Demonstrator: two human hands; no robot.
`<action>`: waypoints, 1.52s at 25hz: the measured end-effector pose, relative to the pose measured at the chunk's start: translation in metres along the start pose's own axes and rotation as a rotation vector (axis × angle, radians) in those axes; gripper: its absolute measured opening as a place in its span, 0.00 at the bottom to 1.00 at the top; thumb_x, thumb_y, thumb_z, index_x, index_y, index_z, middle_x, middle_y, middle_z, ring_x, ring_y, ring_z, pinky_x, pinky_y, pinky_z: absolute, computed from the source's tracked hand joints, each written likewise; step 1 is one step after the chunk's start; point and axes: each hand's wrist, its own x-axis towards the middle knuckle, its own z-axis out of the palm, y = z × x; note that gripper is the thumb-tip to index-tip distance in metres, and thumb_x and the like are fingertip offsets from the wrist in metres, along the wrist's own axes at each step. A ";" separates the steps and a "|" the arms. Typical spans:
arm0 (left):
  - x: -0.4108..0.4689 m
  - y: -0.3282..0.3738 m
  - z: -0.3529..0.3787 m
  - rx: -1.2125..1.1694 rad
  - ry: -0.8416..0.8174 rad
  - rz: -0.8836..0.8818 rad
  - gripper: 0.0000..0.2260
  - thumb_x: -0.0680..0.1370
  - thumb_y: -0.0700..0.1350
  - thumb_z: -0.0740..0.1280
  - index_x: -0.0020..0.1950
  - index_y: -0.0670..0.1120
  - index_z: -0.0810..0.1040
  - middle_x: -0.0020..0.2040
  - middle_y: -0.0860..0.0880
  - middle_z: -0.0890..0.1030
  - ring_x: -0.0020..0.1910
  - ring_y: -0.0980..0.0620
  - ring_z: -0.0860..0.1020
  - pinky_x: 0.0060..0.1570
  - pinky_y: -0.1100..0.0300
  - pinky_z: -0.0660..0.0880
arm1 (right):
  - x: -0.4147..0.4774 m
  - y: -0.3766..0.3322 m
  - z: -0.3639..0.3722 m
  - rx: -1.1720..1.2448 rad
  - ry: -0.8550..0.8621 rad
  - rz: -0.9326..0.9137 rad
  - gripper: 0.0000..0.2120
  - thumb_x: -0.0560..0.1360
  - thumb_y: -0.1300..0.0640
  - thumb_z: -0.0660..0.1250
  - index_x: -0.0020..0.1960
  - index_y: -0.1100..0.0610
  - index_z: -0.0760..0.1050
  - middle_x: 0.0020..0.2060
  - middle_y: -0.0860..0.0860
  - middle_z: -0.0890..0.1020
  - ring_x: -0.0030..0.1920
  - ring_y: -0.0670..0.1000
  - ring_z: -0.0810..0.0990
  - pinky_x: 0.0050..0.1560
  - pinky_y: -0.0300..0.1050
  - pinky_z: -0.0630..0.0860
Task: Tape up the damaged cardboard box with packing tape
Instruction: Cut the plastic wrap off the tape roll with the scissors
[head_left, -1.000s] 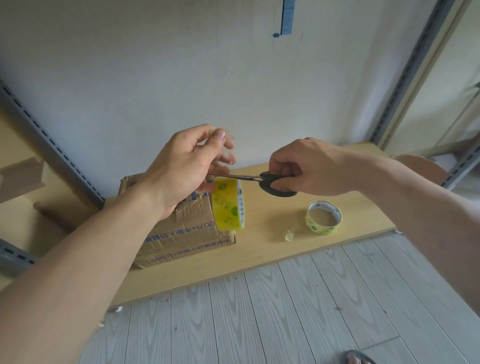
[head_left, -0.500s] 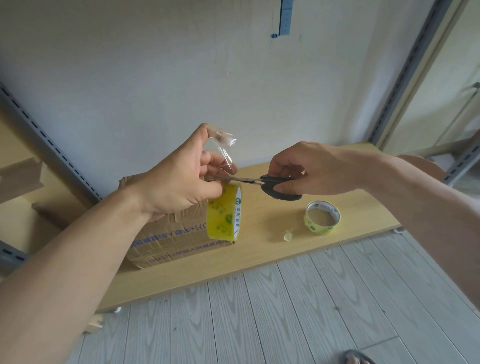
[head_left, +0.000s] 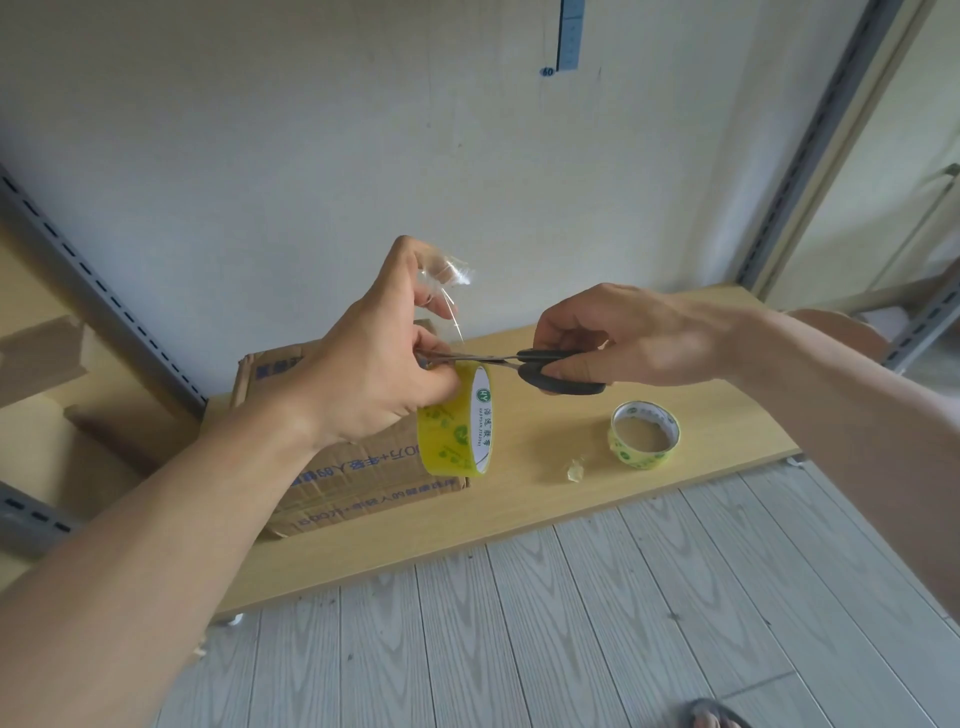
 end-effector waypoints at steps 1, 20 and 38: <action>0.000 0.001 0.000 0.015 0.005 0.005 0.29 0.72 0.34 0.74 0.64 0.53 0.63 0.59 0.47 0.72 0.45 0.44 0.83 0.42 0.55 0.79 | 0.000 0.000 0.000 0.013 -0.009 0.000 0.15 0.73 0.42 0.66 0.48 0.53 0.80 0.40 0.48 0.84 0.41 0.52 0.79 0.46 0.53 0.78; -0.005 0.004 -0.001 -0.018 -0.032 0.016 0.37 0.70 0.31 0.75 0.56 0.66 0.59 0.62 0.46 0.69 0.39 0.47 0.80 0.44 0.57 0.79 | -0.006 0.000 -0.003 -0.092 -0.009 0.031 0.08 0.68 0.43 0.72 0.43 0.46 0.82 0.35 0.41 0.82 0.37 0.47 0.76 0.41 0.44 0.73; -0.005 -0.010 0.011 0.072 0.057 0.090 0.34 0.72 0.31 0.75 0.59 0.63 0.61 0.61 0.52 0.73 0.40 0.49 0.84 0.39 0.60 0.76 | 0.045 0.149 0.100 -0.254 0.301 0.668 0.11 0.70 0.53 0.75 0.48 0.56 0.79 0.42 0.54 0.82 0.35 0.52 0.79 0.27 0.40 0.72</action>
